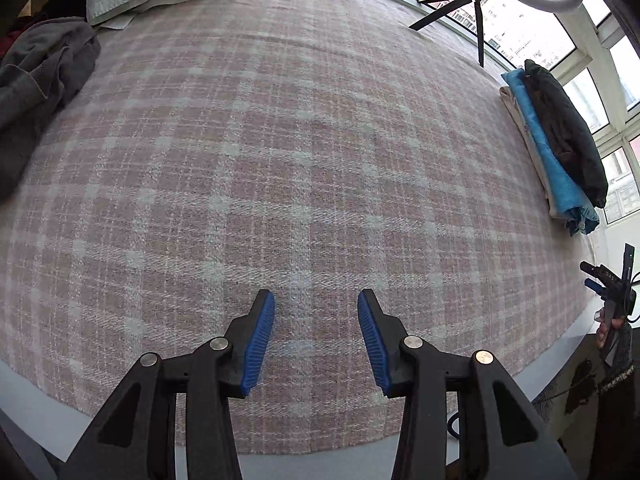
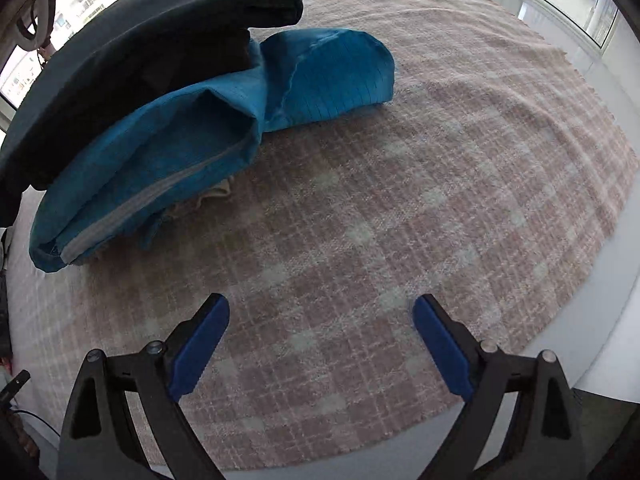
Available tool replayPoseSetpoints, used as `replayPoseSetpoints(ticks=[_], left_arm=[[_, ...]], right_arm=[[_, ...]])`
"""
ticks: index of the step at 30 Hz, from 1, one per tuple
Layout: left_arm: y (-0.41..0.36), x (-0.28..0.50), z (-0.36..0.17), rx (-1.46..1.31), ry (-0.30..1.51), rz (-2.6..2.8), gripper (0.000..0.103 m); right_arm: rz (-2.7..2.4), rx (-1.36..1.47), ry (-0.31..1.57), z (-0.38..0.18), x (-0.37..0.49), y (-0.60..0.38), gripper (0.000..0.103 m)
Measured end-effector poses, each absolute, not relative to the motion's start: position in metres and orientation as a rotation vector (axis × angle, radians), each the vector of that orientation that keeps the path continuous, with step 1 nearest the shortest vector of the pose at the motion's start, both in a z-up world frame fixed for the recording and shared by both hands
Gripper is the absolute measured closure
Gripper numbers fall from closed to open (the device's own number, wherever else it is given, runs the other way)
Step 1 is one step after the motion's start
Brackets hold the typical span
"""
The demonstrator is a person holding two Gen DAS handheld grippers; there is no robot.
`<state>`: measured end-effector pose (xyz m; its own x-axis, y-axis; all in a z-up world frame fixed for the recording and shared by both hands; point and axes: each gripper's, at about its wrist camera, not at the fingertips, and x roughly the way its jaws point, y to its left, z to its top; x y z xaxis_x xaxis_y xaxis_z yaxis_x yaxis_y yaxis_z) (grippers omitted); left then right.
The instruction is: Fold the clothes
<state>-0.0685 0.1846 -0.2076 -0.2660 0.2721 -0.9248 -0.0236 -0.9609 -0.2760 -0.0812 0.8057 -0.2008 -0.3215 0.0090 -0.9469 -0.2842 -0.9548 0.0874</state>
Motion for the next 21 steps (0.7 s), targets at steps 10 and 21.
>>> replayPoseSetpoints(ticks=[10, 21], left_arm=[[0.168, -0.068, -0.135, -1.636, -0.351, 2.434, 0.042], [0.12, -0.051, -0.078, -1.553, -0.123, 2.567, 0.026]], right_arm=[[2.427, -1.523, 0.444, -0.107, -0.028, 0.751, 0.009], [2.857, -1.5, 0.212, -0.055, -0.007, 0.482, 0.009]])
